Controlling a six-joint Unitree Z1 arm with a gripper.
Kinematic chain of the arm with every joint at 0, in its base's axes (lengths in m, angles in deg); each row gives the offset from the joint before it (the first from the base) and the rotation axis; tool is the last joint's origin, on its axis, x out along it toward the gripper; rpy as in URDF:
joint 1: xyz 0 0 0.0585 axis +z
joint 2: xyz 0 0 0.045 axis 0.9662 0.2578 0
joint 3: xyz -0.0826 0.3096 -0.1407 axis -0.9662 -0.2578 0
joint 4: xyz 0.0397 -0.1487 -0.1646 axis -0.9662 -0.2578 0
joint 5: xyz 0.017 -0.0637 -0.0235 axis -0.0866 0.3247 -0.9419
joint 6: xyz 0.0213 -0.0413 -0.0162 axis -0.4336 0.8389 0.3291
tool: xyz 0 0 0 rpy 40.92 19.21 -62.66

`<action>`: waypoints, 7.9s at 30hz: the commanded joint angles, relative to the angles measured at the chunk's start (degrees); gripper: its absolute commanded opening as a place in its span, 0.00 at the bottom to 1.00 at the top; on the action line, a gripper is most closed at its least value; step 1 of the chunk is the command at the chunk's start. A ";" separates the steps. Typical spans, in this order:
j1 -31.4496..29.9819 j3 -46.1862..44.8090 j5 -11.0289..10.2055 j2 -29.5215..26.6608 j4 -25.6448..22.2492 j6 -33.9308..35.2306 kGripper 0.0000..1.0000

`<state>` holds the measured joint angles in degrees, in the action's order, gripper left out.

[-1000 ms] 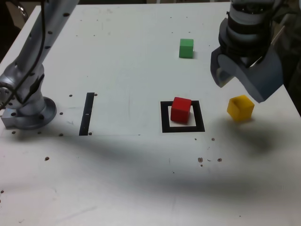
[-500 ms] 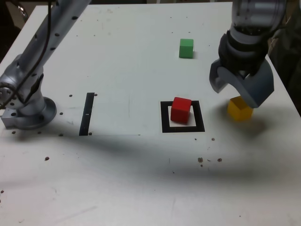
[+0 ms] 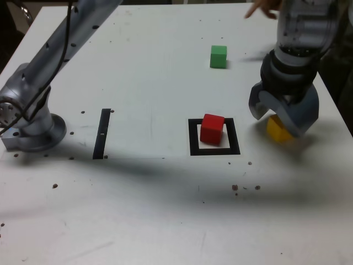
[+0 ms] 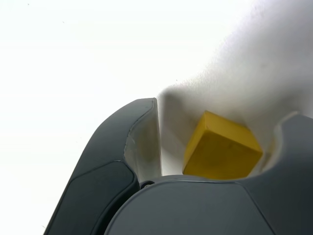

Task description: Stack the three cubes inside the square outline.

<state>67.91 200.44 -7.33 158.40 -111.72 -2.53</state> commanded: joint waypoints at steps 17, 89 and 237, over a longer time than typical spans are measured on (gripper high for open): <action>0.03 0.58 0.17 0.18 0.44 0.03 0.35; -1.91 -16.20 6.70 -15.43 -11.37 32.37 0.30; 28.15 -20.12 8.94 -20.31 -3.46 -1.21 0.29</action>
<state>96.67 179.95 1.42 139.92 -114.53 -4.25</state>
